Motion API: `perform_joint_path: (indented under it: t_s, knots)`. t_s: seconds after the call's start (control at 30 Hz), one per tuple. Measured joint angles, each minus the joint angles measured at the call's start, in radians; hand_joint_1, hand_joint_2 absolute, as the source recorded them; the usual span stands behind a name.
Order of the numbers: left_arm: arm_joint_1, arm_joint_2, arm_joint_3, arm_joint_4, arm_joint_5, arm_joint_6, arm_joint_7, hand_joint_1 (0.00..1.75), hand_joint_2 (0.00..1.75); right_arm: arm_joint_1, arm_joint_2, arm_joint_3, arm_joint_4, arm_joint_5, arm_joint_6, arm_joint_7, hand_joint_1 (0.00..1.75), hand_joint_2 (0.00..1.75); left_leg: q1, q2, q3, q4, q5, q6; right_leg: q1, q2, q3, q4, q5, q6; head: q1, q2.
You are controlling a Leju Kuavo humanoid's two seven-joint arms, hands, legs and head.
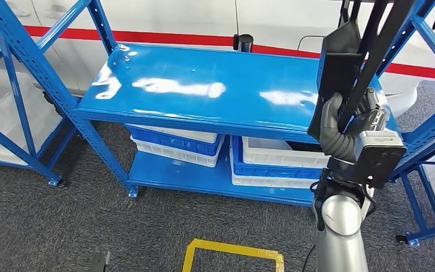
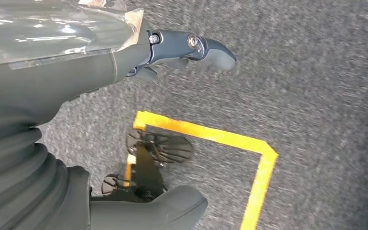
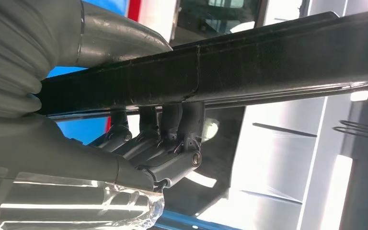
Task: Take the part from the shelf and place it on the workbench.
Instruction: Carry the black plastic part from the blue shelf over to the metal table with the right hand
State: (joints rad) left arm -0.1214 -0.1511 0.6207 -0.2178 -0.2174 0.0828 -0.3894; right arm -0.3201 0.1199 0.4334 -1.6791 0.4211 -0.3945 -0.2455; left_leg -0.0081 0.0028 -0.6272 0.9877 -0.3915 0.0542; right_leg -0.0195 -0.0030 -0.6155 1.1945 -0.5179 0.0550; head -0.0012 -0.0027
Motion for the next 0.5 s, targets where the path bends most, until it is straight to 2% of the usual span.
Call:
perform_joint_path:
  t_s: [0.07, 0.1, 0.13, 0.2, 0.23, 0.27, 0.3, 0.33, 0.37, 0.4, 0.43, 0.47, 0.5]
  knots:
    - [0.006, 0.002, 0.006, 0.000, 0.004, -0.005, -0.008, 0.00, 1.75, 0.005, 0.005, -0.001, 0.006, -0.006, 0.006, -0.006, 1.75, 1.75, -0.005, -0.001, -0.015, 0.001, 0.018, -0.008, 0.007, 0.000, 0.105, -0.151, 0.004, -0.012, -0.002, 0.000]
    - [0.008, 0.003, 0.008, 0.000, 0.006, -0.007, -0.012, 0.00, 1.75, 0.008, 0.007, -0.001, 0.009, -0.009, 0.008, -0.011, 1.75, 1.75, -0.005, -0.001, -0.019, 0.001, 0.027, -0.013, 0.010, 0.000, 0.130, -0.196, -0.002, -0.020, -0.002, 0.000]
    - [0.010, 0.005, 0.010, 0.000, 0.008, -0.007, -0.016, 0.00, 1.75, 0.012, 0.008, -0.003, 0.012, -0.013, 0.009, -0.016, 1.75, 1.75, -0.005, -0.001, -0.021, 0.000, 0.034, -0.020, 0.014, 0.000, 0.137, -0.217, -0.007, -0.028, -0.003, 0.000]
    - [0.015, 0.010, 0.014, 0.000, 0.009, -0.006, -0.025, 0.00, 1.75, 0.019, 0.011, -0.009, 0.016, -0.020, 0.012, -0.026, 1.75, 1.75, 0.000, -0.002, -0.026, 0.002, 0.038, -0.033, 0.009, -0.001, 0.123, -0.222, 0.008, -0.043, -0.003, 0.000]
    - [0.017, 0.013, 0.017, 0.000, 0.010, -0.006, -0.030, 0.00, 1.75, 0.021, 0.014, -0.012, 0.018, -0.023, 0.014, -0.029, 1.75, 1.75, 0.003, -0.003, -0.033, 0.016, 0.018, -0.040, 0.006, -0.002, 0.119, -0.224, 0.018, -0.052, -0.005, 0.000]
    - [0.018, 0.015, 0.021, 0.000, 0.011, -0.008, -0.034, 0.00, 1.75, 0.022, 0.017, -0.015, 0.020, -0.025, 0.016, -0.031, 1.75, 1.75, 0.006, -0.005, -0.046, 0.048, -0.019, -0.047, 0.002, -0.003, 0.113, -0.227, 0.030, -0.060, -0.006, 0.000]
    - [0.019, 0.017, 0.025, 0.000, 0.013, -0.012, -0.039, 0.00, 1.75, 0.023, 0.020, -0.016, 0.021, -0.025, 0.018, -0.032, 1.75, 1.75, 0.009, -0.006, -0.064, 0.102, -0.072, -0.053, 0.001, -0.004, 0.104, -0.226, 0.042, -0.066, -0.007, 0.000]
    - [0.019, 0.018, 0.028, 0.000, 0.014, -0.020, -0.043, 0.00, 1.75, 0.026, 0.022, -0.017, 0.022, -0.025, 0.019, -0.032, 1.75, 1.75, 0.013, -0.006, -0.082, 0.169, -0.122, -0.060, 0.001, -0.004, 0.092, -0.226, 0.053, -0.068, -0.009, 0.000]
    - [0.019, 0.020, 0.031, 0.000, 0.008, -0.029, -0.049, 0.00, 1.75, 0.029, 0.024, -0.019, 0.024, -0.024, 0.021, -0.032, 1.75, 1.75, 0.016, -0.006, -0.096, 0.234, -0.157, -0.066, 0.001, -0.004, 0.078, -0.224, 0.064, -0.068, -0.010, 0.000]
    - [0.018, 0.022, 0.031, 0.000, -0.005, -0.038, -0.055, 0.00, 1.75, 0.032, 0.024, -0.019, 0.026, -0.023, 0.024, -0.032, 1.75, 1.75, 0.020, -0.006, -0.099, 0.279, -0.169, -0.071, 0.000, -0.004, 0.064, -0.222, 0.074, -0.066, -0.010, 0.000]
    - [0.018, 0.023, 0.030, 0.000, -0.023, -0.047, -0.062, 0.00, 1.75, 0.035, 0.025, -0.020, 0.029, -0.023, 0.026, -0.032, 1.75, 1.75, 0.024, -0.005, -0.086, 0.290, -0.159, -0.075, -0.001, -0.004, 0.050, -0.219, 0.082, -0.062, -0.010, 0.000]
    - [0.017, 0.025, 0.027, 0.000, -0.041, -0.054, -0.068, 0.00, 1.75, 0.036, 0.027, -0.021, 0.032, -0.023, 0.030, -0.032, 1.75, 1.75, 0.028, -0.005, -0.053, 0.262, -0.137, -0.078, -0.003, -0.004, 0.036, -0.215, 0.090, -0.058, -0.010, 0.000]
    - [0.015, 0.025, 0.022, -0.001, -0.055, -0.062, -0.074, 0.00, 1.75, 0.037, 0.030, -0.023, 0.034, -0.023, 0.034, -0.032, 1.75, 1.75, 0.032, -0.005, -0.004, 0.203, -0.114, -0.079, -0.005, -0.004, 0.024, -0.209, 0.096, -0.053, -0.010, 0.000]
